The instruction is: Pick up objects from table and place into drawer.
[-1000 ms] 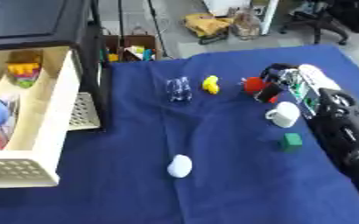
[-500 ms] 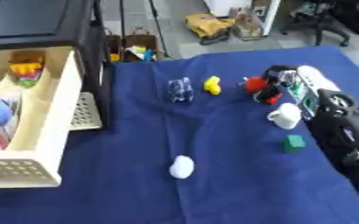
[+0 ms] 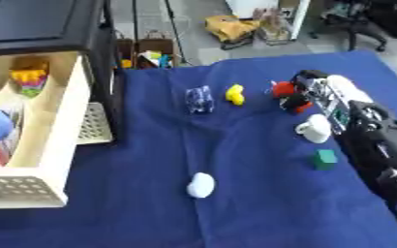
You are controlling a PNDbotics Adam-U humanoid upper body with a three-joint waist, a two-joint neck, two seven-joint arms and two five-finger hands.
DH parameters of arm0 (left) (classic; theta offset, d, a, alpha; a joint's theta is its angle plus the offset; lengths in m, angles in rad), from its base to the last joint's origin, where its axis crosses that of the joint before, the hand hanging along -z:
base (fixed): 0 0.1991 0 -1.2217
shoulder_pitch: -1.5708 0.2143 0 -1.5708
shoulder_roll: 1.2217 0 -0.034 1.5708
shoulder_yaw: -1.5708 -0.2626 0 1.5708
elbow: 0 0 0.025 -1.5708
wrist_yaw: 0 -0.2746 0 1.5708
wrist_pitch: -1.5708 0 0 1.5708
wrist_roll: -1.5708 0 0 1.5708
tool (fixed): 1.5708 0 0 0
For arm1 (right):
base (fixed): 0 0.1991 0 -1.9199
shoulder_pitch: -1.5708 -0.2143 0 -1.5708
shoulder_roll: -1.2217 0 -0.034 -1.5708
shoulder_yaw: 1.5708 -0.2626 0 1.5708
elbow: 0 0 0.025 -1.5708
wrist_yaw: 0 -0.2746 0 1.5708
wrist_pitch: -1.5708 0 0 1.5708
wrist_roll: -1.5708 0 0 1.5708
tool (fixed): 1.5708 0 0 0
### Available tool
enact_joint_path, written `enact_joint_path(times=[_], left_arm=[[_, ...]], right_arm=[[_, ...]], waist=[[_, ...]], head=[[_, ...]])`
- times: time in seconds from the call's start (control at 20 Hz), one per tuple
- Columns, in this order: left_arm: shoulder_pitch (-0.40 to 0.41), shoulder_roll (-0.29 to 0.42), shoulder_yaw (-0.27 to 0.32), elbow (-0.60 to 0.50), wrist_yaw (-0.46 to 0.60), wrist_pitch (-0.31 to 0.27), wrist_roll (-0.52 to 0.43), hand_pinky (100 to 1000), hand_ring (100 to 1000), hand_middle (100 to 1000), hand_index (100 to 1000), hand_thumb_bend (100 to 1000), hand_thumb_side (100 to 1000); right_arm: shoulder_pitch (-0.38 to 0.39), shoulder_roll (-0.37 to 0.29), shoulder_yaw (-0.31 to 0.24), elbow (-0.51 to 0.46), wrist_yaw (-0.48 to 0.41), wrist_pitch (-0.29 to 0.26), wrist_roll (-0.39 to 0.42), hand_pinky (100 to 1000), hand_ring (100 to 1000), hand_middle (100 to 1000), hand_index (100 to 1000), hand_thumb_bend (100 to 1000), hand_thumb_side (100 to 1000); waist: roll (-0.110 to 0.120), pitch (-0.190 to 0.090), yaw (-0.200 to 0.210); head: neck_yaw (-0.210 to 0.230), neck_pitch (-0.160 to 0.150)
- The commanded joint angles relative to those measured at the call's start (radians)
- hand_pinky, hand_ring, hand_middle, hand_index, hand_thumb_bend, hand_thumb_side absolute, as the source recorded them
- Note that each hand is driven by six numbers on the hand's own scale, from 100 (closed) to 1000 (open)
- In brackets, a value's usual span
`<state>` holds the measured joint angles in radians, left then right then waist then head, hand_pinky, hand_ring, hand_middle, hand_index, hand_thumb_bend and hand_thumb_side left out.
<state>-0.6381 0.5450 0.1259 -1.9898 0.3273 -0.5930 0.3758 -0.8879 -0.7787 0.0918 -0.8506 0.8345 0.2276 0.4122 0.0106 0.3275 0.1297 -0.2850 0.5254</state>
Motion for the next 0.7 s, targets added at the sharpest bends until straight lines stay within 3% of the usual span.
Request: enact_joint_path(times=[0.05, 0.7], left_arm=[[-0.016, 0.019, 0.005, -0.01, -0.002, 0.001, -0.001, 358, 477, 567, 710, 168, 990], [-0.014, 0.022, 0.006, -0.01, 0.0, 0.0, -0.002, 355, 478, 567, 711, 168, 986]], right_arm=[[-0.017, -0.025, -0.005, -0.003, 0.008, 0.001, -0.022, 789, 810, 484, 650, 100, 385], [-0.012, -0.041, 0.0, -0.053, 0.044, 0.024, -0.121, 773, 790, 443, 600, 100, 420]], waist=[[-0.001, -0.019, 0.001], [-0.002, -0.024, -0.004]], head=[[-0.001, -0.011], [0.002, -0.008]])
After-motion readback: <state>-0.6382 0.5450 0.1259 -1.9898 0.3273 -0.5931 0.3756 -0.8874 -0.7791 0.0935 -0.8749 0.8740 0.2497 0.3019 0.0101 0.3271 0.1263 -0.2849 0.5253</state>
